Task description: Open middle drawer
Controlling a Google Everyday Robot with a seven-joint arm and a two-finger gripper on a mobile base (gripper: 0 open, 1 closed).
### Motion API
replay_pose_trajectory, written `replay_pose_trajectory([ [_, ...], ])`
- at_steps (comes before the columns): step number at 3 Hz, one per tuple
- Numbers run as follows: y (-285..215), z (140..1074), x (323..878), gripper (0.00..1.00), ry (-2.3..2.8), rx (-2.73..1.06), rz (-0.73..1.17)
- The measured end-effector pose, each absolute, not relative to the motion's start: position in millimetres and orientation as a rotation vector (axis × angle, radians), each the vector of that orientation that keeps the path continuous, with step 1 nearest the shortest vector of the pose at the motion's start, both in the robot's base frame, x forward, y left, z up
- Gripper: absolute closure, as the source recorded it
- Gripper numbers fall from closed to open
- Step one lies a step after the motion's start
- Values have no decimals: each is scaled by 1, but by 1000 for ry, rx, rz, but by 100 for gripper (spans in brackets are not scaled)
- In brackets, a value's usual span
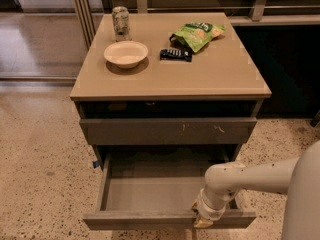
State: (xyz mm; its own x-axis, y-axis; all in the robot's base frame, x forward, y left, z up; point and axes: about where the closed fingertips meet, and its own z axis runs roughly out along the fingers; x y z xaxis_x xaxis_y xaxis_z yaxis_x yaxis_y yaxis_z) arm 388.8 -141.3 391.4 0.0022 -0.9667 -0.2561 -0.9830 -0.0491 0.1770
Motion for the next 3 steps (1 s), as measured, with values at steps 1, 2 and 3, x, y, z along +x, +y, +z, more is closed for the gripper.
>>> replay_pose_trajectory([
  [1,-141,393,384,100,2136,-2178,488],
  [2,-141,394,361,100,2169,-2137,533],
  [3,-141,392,355,100,2180,-2132,558],
])
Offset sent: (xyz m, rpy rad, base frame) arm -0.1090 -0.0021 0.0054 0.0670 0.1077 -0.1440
